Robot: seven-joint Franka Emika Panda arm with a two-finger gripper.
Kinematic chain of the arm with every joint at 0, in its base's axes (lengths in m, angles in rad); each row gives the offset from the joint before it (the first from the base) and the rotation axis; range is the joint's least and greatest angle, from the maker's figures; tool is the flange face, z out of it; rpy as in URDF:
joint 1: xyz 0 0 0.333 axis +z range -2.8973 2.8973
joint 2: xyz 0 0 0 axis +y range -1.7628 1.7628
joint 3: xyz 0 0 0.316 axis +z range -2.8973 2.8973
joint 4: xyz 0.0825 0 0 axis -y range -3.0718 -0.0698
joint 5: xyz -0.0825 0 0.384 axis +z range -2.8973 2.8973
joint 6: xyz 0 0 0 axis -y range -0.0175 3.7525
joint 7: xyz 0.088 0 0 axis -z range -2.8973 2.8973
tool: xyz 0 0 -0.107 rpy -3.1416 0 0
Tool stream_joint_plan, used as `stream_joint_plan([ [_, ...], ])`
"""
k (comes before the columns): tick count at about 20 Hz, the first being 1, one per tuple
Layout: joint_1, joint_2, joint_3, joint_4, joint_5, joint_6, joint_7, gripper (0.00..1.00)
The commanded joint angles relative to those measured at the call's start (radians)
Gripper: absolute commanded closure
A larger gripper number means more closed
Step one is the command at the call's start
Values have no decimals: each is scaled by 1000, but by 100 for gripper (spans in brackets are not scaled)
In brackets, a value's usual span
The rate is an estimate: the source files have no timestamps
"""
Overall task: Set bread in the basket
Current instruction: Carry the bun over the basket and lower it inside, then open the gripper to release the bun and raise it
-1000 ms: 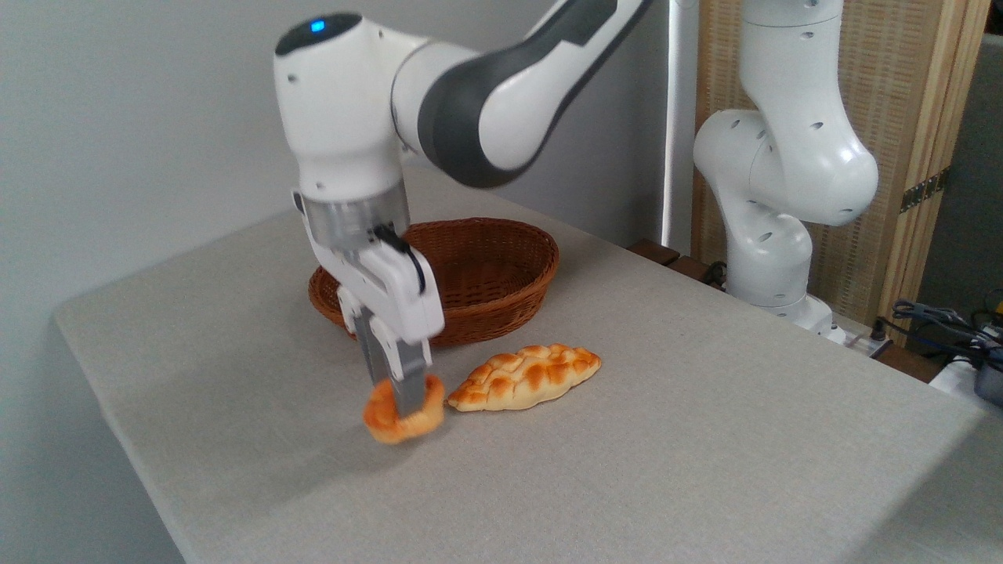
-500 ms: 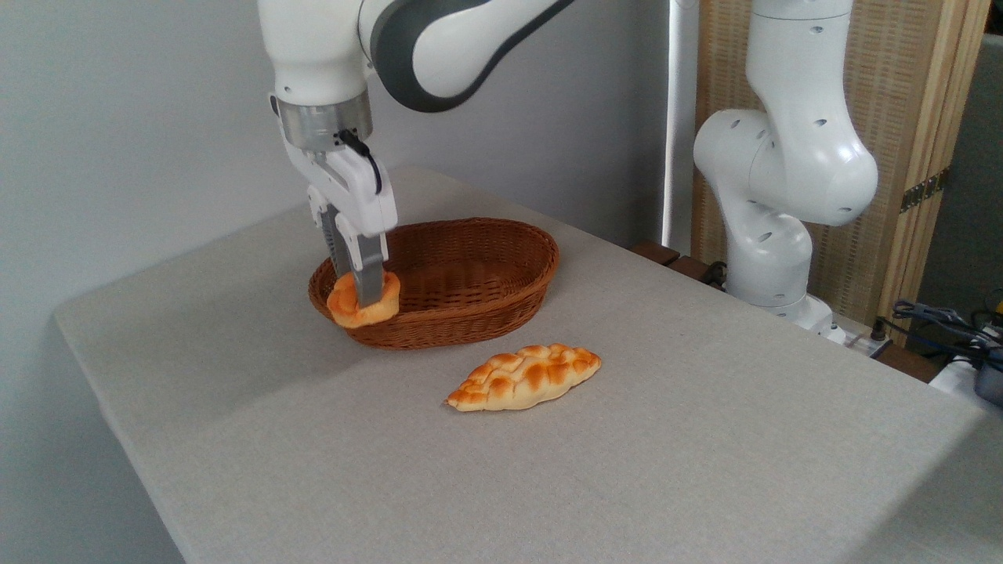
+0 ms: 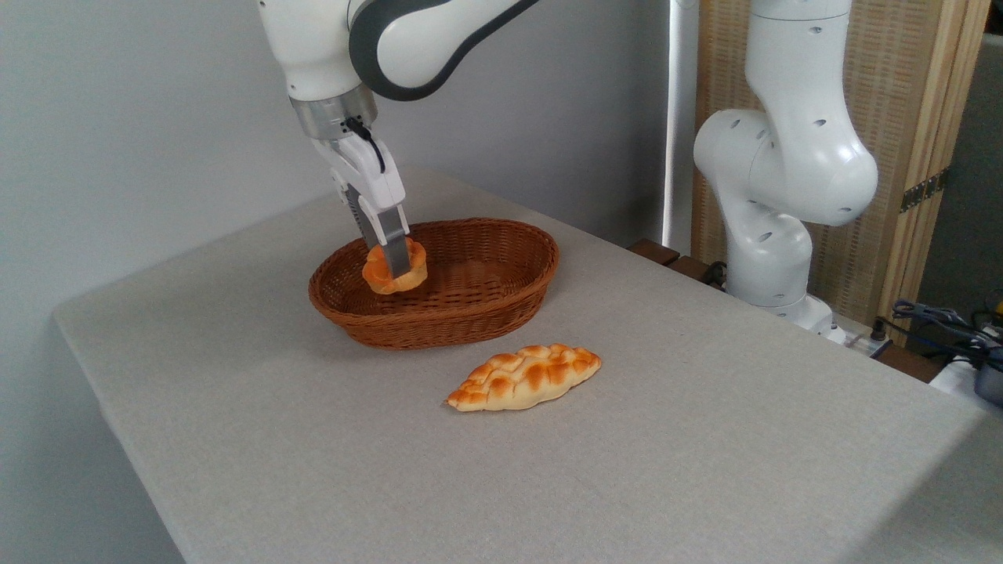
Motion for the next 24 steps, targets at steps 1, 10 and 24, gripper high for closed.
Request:
stream_joint_plan([
  [1, 4, 27, -10, 2, -20, -1, -10, 0],
  [10, 13, 9, 19, 33, -11, -9, -2, 0],
  [24, 18, -86, 381, 107, 92, -41, 227, 0],
])
